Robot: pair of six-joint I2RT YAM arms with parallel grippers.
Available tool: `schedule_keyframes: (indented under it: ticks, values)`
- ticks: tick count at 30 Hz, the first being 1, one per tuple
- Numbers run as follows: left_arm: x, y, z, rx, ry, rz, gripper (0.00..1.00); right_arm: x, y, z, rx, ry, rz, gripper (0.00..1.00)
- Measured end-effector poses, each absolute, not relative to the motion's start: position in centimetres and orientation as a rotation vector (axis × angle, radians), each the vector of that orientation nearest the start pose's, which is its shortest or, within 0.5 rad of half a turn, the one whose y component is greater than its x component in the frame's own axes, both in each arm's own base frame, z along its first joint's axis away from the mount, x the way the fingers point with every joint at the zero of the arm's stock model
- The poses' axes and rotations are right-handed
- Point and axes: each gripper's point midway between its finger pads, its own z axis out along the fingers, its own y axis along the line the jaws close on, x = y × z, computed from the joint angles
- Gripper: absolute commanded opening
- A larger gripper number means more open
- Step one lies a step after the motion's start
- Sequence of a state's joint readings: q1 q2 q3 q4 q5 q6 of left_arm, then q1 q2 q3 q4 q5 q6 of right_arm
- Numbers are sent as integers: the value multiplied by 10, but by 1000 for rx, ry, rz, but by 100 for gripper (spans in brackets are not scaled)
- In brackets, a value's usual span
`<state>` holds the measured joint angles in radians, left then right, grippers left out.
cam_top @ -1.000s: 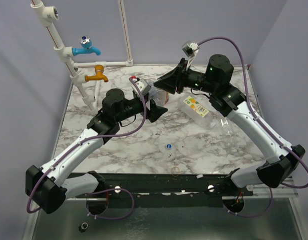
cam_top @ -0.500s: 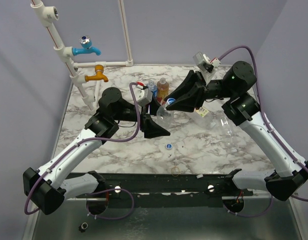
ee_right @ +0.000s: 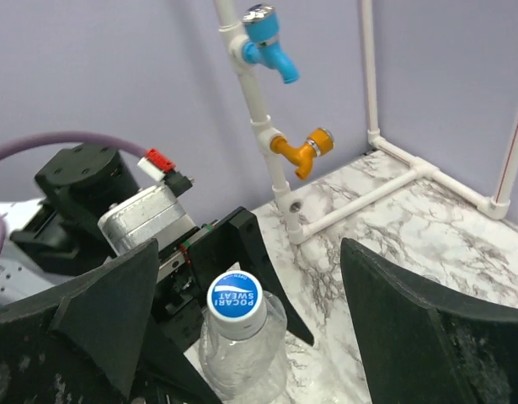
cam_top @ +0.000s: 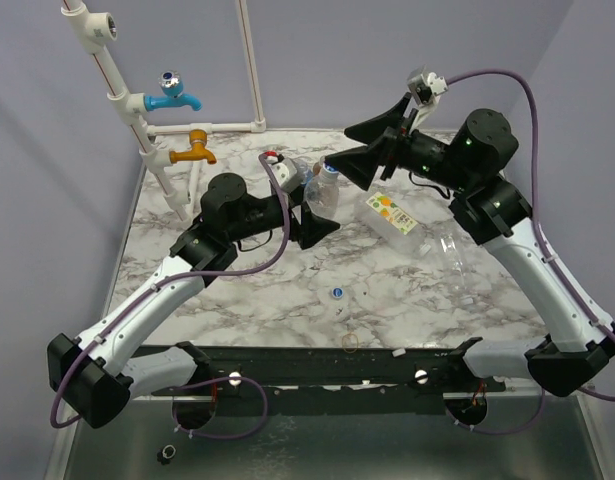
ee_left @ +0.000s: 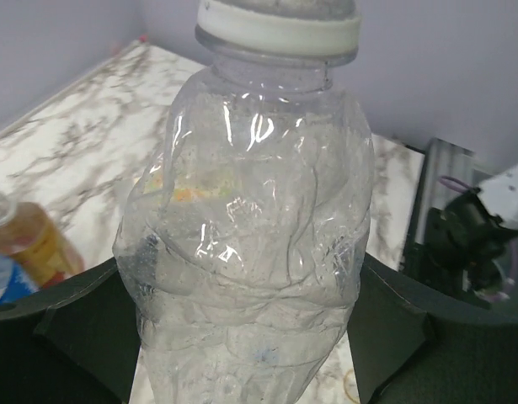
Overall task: Unscrew the bottle caps
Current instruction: Unscrew the bottle cap from the plastic bottle.
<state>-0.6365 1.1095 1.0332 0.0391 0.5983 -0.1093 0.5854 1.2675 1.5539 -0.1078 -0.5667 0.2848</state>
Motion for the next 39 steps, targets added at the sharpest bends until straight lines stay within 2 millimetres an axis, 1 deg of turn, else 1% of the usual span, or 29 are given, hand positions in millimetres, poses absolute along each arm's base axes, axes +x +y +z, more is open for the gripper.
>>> schedule_keyframes:
  ticks: [2,3,4,6,9,11,14,18,21,23,26,29,32,34,39]
  values:
    - [250,-294,338,833,1483,-960,0,271,297,488,-662,1379,1078,87]
    - [255,-292,337,815,1491,-934,0,277,298,484,-645,1400,1070,87]
    - [262,-289,336,788,1504,-900,0,283,300,479,-633,1421,1065,87]
    - [269,-285,334,757,1519,-859,0,290,304,465,-617,1473,1069,87]
    - [282,-279,332,706,1539,-791,0,296,308,451,-603,1519,1084,85]
    - [289,-275,329,682,1555,-756,0,297,310,447,-594,1535,1097,83]
    - [293,-274,323,670,1576,-737,0,298,313,447,-588,1535,1120,83]
    - [295,-272,321,660,1587,-724,0,299,319,448,-593,1525,1153,78]
    - [296,-272,321,656,1588,-720,0,300,323,444,-603,1529,1174,69]
    - [296,-272,321,656,1589,-719,0,303,327,439,-606,1543,1182,62]
    - [296,-272,321,656,1589,-719,0,308,331,429,-604,1570,1190,55]
    - [296,-272,321,656,1590,-719,0,312,334,422,-601,1588,1193,38]
    - [296,-271,319,657,1598,-718,0,312,335,422,-606,1587,1195,22]
    - [295,-271,319,653,1599,-722,0,312,335,423,-614,1576,1187,15]
    - [293,-273,320,664,1594,-739,0,311,333,424,-619,1564,1173,1]
